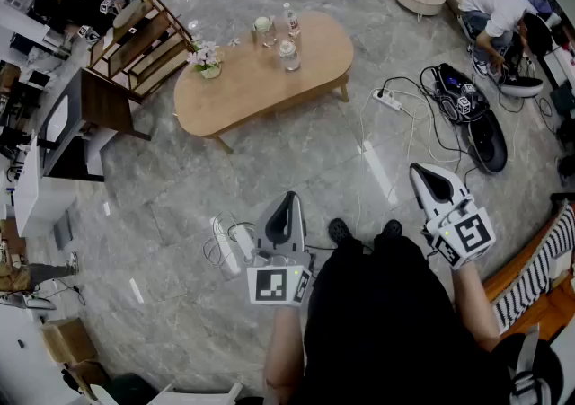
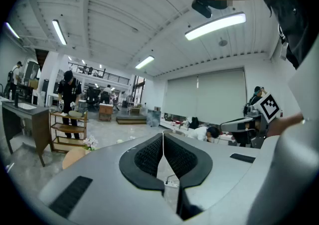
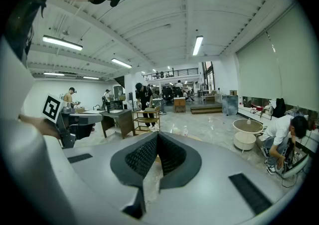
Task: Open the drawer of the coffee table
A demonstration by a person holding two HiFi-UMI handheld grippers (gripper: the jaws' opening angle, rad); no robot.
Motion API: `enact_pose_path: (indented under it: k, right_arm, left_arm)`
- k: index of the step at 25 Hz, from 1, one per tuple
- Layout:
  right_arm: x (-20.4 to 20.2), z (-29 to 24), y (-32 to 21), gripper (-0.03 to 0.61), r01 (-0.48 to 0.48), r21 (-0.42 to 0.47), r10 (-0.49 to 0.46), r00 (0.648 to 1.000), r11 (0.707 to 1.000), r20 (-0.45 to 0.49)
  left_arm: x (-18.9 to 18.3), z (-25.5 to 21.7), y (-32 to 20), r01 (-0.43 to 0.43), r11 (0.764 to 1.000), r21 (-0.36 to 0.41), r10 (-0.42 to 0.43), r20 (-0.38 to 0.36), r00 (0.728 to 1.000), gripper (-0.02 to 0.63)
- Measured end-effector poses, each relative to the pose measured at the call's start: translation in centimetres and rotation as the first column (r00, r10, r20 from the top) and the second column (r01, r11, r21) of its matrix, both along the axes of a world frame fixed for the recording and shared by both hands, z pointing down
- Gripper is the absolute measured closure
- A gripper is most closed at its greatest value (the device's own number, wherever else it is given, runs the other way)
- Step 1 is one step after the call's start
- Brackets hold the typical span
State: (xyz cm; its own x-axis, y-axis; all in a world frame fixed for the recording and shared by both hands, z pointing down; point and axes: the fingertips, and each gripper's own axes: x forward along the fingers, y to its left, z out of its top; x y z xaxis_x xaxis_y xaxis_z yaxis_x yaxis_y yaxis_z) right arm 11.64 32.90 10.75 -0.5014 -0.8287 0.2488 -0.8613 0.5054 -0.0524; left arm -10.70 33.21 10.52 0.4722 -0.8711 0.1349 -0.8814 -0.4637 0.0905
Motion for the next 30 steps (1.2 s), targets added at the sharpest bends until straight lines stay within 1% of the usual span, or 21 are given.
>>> enact_pose_path:
  k: [8,13,17,21,27,30]
  right_arm:
    - [0.5,-1.7,-1.0,0.566,-0.014,0.046,0.014,1.000,0.999,-0.005]
    - [-0.1,-1.8,-1.3,0.566,-0.016,0.059,0.016,1.000,0.998,-0.005]
    - [-0.3,-2.1,-1.7,0.566,-0.022,0.061,0.022,1.000,0.998,-0.006]
    - [-0.2,-2.6,-2.2,0.566,-0.056,0.053,0.053,0.997,0.997,0.053]
    - [1.2,-2.5,-2.3,0.566,-0.104,0.035,0.102,0.993,0.994,0.063]
    - [1.9,-2.3,-3.1,0.566,-0.100,0.019,0.098,0.991,0.995,0.088]
  left_arm:
    - [0.8,-0.4,-0.7,-0.024,1.000,0.002,0.024,0.001,1.000,0.595]
    - [0.4,0.0,-1.5,-0.028,1.000,-0.001,0.028,0.005,1.000,0.594]
    - [-0.2,-0.3,-2.1,-0.021,1.000,0.001,0.021,-0.006,1.000,0.594]
    - [-0.8,-0.1,-2.6,-0.024,1.000,-0.008,0.024,-0.013,1.000,0.594]
    - [-0.2,0.6,-3.4,-0.046,0.998,-0.031,0.046,-0.019,0.999,0.594]
    - [0.4,0.8,-4.3,-0.044,0.998,-0.047,0.043,-0.016,0.999,0.595]
